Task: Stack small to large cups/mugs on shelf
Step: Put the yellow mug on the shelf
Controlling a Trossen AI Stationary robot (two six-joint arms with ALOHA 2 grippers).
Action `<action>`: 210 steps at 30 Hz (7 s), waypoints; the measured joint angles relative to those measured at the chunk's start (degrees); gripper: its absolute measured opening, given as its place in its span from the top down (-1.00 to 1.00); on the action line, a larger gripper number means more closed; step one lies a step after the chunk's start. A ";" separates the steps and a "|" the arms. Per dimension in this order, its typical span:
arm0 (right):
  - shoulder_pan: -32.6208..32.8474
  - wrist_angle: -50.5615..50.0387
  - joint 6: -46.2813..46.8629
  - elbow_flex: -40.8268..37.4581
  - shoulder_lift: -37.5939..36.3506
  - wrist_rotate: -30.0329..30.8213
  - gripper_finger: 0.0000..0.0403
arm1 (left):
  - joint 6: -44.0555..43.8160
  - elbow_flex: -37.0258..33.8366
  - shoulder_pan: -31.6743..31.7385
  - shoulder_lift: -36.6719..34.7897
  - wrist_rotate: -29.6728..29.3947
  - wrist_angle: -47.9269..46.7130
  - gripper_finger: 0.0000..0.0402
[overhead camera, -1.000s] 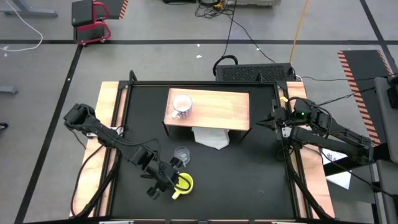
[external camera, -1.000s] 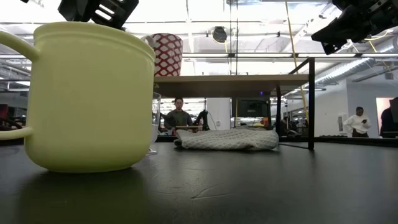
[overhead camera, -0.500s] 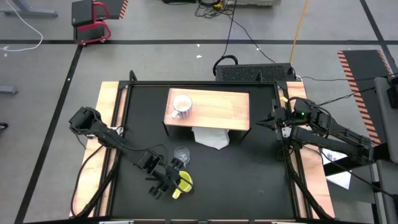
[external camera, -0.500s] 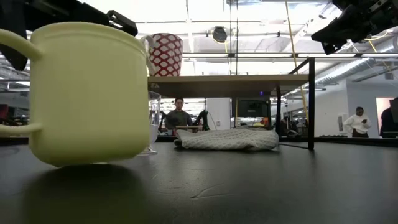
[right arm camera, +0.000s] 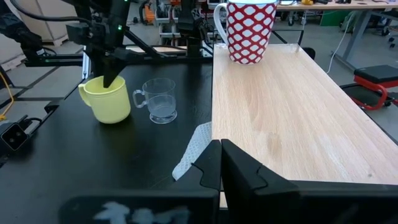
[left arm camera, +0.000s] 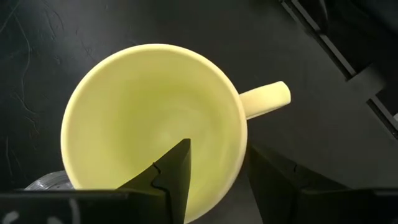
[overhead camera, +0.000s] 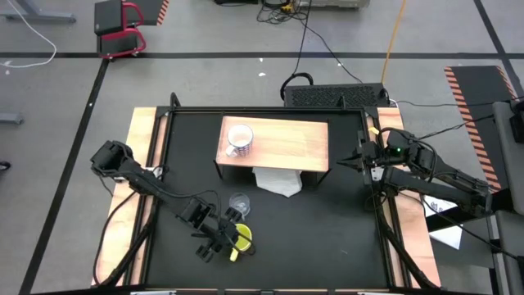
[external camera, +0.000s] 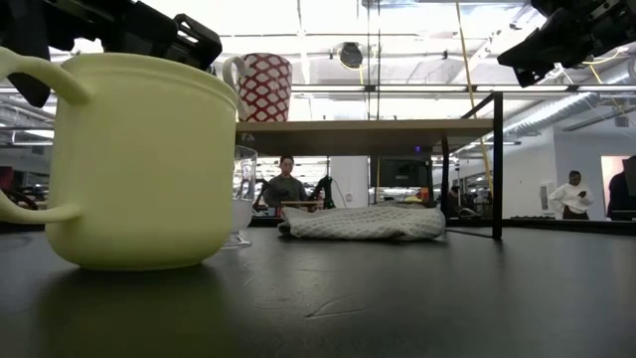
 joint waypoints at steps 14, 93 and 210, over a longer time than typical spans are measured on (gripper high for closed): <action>-0.02 -0.02 0.00 0.00 0.00 0.00 1.00 | -0.43 0.00 0.00 0.00 -0.02 0.36 0.24; -0.01 -0.32 0.17 0.00 -0.02 0.01 1.00 | -0.56 0.04 -1.34 -0.02 -3.99 1.32 0.98; -0.02 -0.41 0.26 0.00 -0.02 0.00 1.00 | 20.31 24.26 19.78 -0.24 2.58 -24.37 0.98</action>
